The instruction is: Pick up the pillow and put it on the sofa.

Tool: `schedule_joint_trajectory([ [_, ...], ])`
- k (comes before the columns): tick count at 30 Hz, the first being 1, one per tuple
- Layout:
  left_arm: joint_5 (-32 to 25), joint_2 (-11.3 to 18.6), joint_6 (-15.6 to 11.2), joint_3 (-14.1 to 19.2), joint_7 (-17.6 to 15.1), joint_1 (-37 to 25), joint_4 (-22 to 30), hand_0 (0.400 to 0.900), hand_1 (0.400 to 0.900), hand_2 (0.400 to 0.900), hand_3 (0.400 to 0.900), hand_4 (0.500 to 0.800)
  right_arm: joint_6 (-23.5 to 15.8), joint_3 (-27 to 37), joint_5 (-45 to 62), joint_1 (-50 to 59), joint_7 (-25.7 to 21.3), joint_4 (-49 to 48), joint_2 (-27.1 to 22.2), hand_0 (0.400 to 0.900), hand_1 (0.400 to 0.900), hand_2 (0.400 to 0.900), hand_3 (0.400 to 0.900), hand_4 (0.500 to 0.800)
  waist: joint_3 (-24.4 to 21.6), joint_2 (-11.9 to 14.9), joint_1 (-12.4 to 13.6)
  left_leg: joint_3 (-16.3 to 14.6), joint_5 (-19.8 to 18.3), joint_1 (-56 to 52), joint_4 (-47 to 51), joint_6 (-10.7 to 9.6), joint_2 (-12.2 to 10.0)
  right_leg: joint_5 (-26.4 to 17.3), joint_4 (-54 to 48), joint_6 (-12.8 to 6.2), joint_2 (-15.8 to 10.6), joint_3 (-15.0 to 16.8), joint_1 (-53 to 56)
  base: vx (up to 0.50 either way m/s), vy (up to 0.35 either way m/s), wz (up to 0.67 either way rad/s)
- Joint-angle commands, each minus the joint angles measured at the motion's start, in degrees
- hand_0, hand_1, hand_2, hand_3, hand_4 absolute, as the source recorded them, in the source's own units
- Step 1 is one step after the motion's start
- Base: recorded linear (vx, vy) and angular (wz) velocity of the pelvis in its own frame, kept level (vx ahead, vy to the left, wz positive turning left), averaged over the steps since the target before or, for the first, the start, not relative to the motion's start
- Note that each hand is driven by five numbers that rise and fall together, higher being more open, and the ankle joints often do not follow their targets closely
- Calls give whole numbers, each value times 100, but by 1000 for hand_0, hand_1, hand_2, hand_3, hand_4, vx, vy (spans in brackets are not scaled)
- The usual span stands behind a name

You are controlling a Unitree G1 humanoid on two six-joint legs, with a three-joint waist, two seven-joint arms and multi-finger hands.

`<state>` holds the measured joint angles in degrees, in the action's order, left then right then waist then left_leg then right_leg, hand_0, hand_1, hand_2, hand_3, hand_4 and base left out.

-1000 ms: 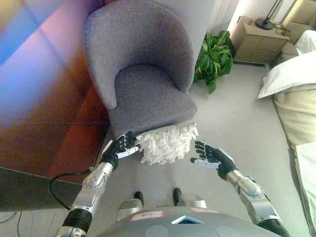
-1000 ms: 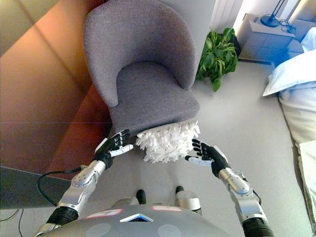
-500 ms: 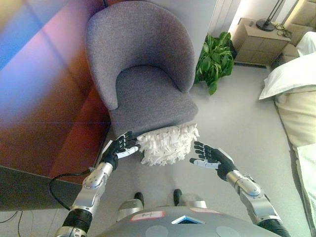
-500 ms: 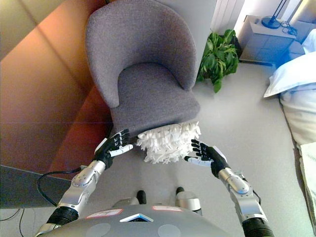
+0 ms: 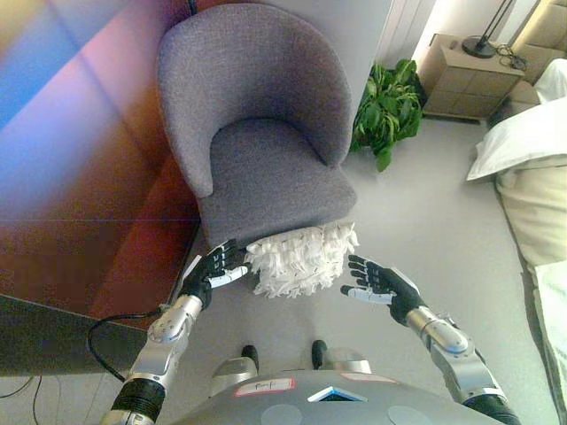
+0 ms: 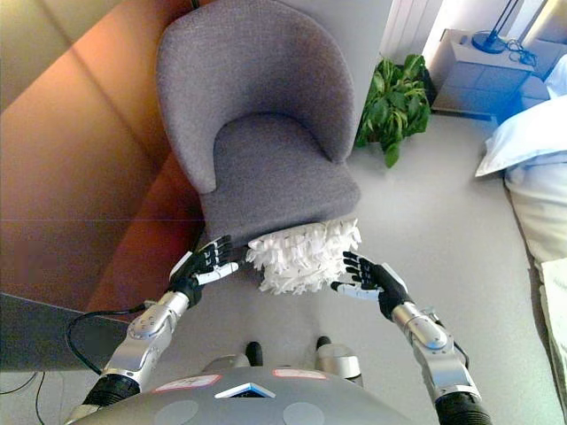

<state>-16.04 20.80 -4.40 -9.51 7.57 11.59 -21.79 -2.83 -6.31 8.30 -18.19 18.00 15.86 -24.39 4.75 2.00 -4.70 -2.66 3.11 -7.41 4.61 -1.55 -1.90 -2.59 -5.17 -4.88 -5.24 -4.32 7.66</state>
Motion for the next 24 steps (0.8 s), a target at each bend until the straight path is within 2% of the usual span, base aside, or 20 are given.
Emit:
schedule_joint_trajectory([
  [1, -163, 156, -466, 135, 52, -514, 344, 900, 900, 900, 900, 800, -608, 216, 119, 337, -12, -596, -281, 900, 900, 900, 900, 800, 46, 199, -90, 166, -788, 324, -1027, -118, -192, 197, 346, 50, 193, -199, -211, -52, -104, 0],
  [4, -251, 175, -458, 72, 51, -622, 399, 900, 900, 900, 900, 800, -615, 248, 197, 399, -32, -661, -343, 900, 900, 900, 900, 800, 306, 285, -49, 264, -939, 959, -2322, -177, -146, 281, 571, 186, 220, -157, -294, -84, -120, -1],
  [7, -310, 155, -456, -55, 52, -761, 458, 900, 900, 900, 900, 800, -632, 306, 259, 445, -86, -708, -428, 900, 900, 900, 900, 800, 654, 309, 31, 477, -520, 1705, -3688, -216, -18, 321, 678, 330, 253, -252, -259, -76, -88, 4],
  [9, -334, 128, -456, -90, 28, -818, 470, 900, 900, 900, 900, 800, -612, 336, 253, 496, -121, -683, -440, 900, 900, 900, 900, 800, 736, 300, 70, 574, -279, 1972, -3789, -208, 36, 391, 689, 352, 285, -275, -223, 27, -33, -1],
  [12, -377, 129, -460, -94, -4, -859, 475, 900, 900, 900, 900, 800, -644, 348, 270, 584, -213, -611, -418, 900, 900, 900, 900, 800, 717, 322, 117, 492, -271, 2443, -3146, -173, 12, 433, 633, 308, 286, -243, -192, 136, -7, -7],
  [14, -387, 124, -486, -141, -72, -933, 450, 900, 900, 900, 900, 800, -708, 299, 250, 684, -328, -507, -406, 900, 900, 900, 900, 800, 744, 260, 184, 492, 184, 2523, -2153, -214, -187, 481, 596, 268, 375, -183, -148, 217, 59, -16],
  [15, -378, 111, -507, -182, -125, -972, 413, 900, 900, 900, 900, 800, -739, 251, 243, 748, -383, -449, -411, 900, 900, 900, 900, 800, 772, 196, 213, 496, 540, 2548, -1622, -273, -326, 515, 559, 250, 433, -159, -86, 231, 95, -16],
  [16, -394, 84, -531, -211, -166, -995, 387, 900, 900, 900, 900, 800, -760, 215, 241, 795, -435, -406, -418, 900, 900, 900, 900, 800, 794, 153, 234, 435, 712, 2612, -1215, -311, -456, 551, 522, 222, 448, -133, -38, 224, 99, -18],
  [18, -379, 77, -558, -249, -238, -1060, 344, 900, 900, 900, 900, 800, -781, 137, 185, 886, -544, -326, -443, 900, 900, 900, 900, 800, 798, 85, 300, 273, 926, 2740, -617, -421, -559, 637, 401, 165, 456, -49, 112, 220, 92, -32],
  [21, -380, 66, -587, -223, -360, -1121, 304, 900, 900, 900, 900, 800, -780, 8, 119, 1044, -600, -222, -481, 900, 900, 900, 900, 800, 699, 23, 452, -44, 1194, 2803, -370, -516, -613, 809, 181, 85, 434, 222, 488, 270, 134, -66],
  [22, -460, 72, -612, -191, -377, -1117, 298, 900, 900, 900, 900, 800, -764, -51, 109, 1084, -581, -237, -453, 900, 900, 900, 900, 800, 619, 26, 509, -25, 1146, 2700, -300, -445, -655, 889, 204, 68, 393, 316, 531, 345, 193, -61],
  [24, -455, 80, -626, -225, -441, -1212, 261, 900, 900, 900, 900, 800, -763, -91, 101, 1157, -615, -202, -387, 900, 900, 900, 900, 800, 505, 52, 511, -244, 1228, 2745, -521, -405, -616, 1064, 218, 28, 226, 297, 754, 372, 219, -33],
])
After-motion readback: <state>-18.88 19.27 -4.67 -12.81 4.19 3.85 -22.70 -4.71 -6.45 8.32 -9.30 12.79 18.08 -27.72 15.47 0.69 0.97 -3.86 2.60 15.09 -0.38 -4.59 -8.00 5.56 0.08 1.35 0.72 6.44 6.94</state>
